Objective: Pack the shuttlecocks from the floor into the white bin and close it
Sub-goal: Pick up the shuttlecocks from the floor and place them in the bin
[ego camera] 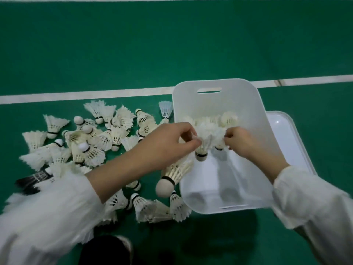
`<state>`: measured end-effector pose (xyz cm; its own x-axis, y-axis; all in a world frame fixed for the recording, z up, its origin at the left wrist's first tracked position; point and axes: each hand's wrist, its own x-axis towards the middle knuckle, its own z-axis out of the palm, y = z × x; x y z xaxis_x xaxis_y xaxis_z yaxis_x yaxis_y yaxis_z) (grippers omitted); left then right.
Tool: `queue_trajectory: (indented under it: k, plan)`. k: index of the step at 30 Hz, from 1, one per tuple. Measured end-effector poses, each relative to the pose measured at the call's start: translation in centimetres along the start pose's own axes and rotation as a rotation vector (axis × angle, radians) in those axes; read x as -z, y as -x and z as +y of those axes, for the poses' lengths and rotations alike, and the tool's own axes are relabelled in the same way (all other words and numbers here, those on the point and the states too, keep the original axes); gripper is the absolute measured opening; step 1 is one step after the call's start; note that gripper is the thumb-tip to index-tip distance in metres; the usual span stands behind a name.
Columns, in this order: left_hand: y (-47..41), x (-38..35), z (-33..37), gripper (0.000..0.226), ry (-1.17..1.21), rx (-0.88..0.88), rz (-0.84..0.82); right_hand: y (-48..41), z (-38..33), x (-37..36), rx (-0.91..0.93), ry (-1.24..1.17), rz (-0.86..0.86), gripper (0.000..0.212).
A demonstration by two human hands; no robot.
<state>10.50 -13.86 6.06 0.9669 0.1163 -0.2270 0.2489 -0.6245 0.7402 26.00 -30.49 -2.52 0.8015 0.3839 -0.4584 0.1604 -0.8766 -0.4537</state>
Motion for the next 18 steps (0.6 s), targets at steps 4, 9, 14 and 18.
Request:
queue_trajectory:
  k: [4,9,14,18]
  plan:
    - [-0.3,-1.3,-0.2,0.022,-0.047,0.026,-0.034,-1.5,-1.2,-1.0,0.06,0.066,0.016,0.032]
    - [-0.3,-1.6,-0.2,0.018,-0.046,0.038,-0.049,-2.3,-0.1,-1.5,0.067,0.05,-0.013,0.033]
    - [0.0,-2.0,-0.2,0.018,-0.004,0.039,-0.041,0.5,-0.5,1.6,0.212,-0.053,0.178,0.034]
    - [0.0,-1.9,-0.5,0.018,0.018,0.024,-0.027,7.4,-2.6,4.4,0.426,-0.276,0.026,0.043]
